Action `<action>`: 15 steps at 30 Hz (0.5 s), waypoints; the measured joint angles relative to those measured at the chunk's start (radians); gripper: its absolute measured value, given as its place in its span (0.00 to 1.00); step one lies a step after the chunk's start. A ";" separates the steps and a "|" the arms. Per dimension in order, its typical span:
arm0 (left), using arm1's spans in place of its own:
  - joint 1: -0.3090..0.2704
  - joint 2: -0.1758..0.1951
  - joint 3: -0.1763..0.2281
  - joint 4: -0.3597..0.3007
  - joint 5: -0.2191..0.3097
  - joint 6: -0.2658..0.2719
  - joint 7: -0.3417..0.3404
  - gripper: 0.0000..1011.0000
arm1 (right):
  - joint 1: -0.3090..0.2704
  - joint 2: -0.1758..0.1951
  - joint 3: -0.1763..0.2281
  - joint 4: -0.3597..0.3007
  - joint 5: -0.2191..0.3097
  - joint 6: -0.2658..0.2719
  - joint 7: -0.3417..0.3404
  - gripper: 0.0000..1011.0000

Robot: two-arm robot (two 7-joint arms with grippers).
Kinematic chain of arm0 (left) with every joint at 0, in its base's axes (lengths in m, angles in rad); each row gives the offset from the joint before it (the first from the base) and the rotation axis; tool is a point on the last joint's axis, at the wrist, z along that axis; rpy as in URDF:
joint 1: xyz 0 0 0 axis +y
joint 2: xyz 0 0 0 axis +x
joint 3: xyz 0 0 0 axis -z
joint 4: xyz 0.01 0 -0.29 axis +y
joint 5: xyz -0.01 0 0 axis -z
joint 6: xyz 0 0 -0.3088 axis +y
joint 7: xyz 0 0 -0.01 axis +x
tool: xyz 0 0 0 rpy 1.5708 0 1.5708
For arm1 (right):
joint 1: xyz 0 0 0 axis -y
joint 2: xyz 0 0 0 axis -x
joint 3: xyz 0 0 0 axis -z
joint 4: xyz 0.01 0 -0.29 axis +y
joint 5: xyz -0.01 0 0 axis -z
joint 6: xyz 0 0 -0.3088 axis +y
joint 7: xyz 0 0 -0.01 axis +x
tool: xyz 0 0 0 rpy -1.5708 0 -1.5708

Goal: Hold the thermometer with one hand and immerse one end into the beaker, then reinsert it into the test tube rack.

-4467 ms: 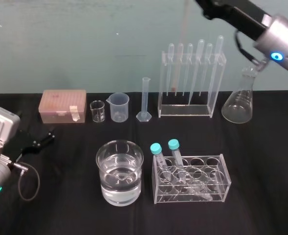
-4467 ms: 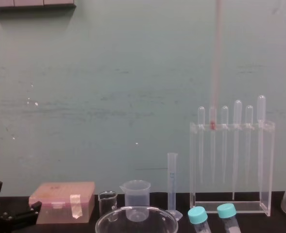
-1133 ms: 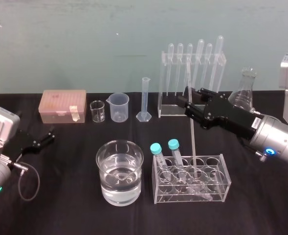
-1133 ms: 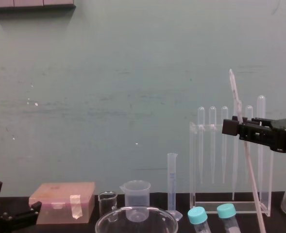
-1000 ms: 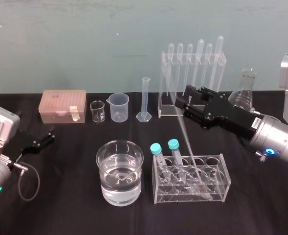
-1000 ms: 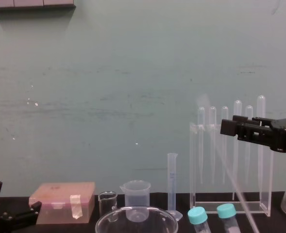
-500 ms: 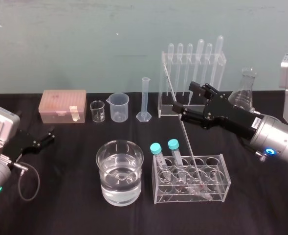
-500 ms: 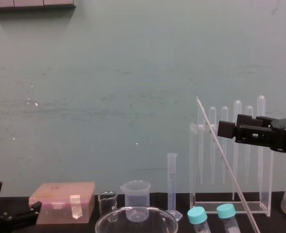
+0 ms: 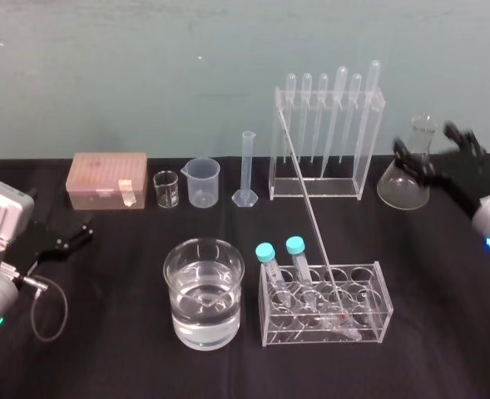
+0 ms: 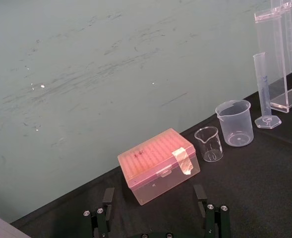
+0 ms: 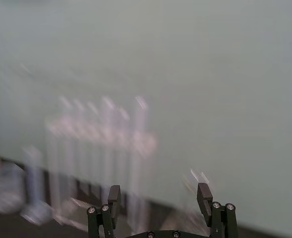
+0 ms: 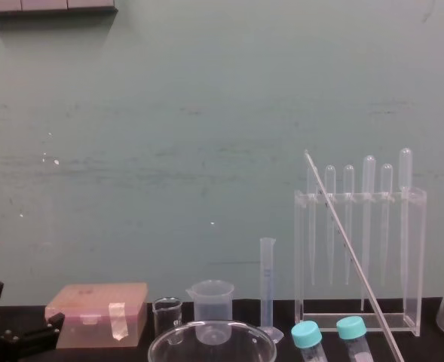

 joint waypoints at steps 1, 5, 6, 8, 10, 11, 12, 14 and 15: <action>0.000 0.000 0.000 0.000 0.000 0.000 0.000 1.00 | -0.002 -0.003 -0.002 0.011 -0.013 0.011 -0.019 0.99; 0.000 0.000 0.000 0.000 0.000 0.000 0.000 1.00 | -0.010 -0.013 -0.012 0.049 -0.060 0.051 -0.062 0.99; 0.000 0.000 0.000 0.000 0.000 0.000 0.000 1.00 | -0.012 -0.016 -0.016 0.057 -0.071 0.058 -0.066 0.99; 0.000 0.000 0.000 0.000 0.000 0.000 0.000 1.00 | -0.012 -0.019 -0.018 0.063 -0.081 0.062 -0.067 0.99; 0.000 0.000 0.000 0.000 0.000 0.000 0.000 1.00 | -0.013 -0.020 -0.020 0.066 -0.085 0.064 -0.068 0.99; 0.000 0.000 0.000 0.000 0.000 0.000 0.000 1.00 | -0.013 -0.020 -0.020 0.066 -0.085 0.064 -0.068 0.99; 0.000 0.000 0.000 0.000 0.000 0.000 0.000 1.00 | -0.013 -0.020 -0.020 0.066 -0.085 0.064 -0.068 0.99; 0.000 0.000 0.000 0.000 0.000 0.000 0.000 1.00 | -0.013 -0.020 -0.019 0.065 -0.085 0.064 -0.069 0.99; 0.000 0.000 0.000 0.000 0.000 0.000 0.000 1.00 | -0.013 -0.019 -0.019 0.065 -0.084 0.064 -0.069 0.99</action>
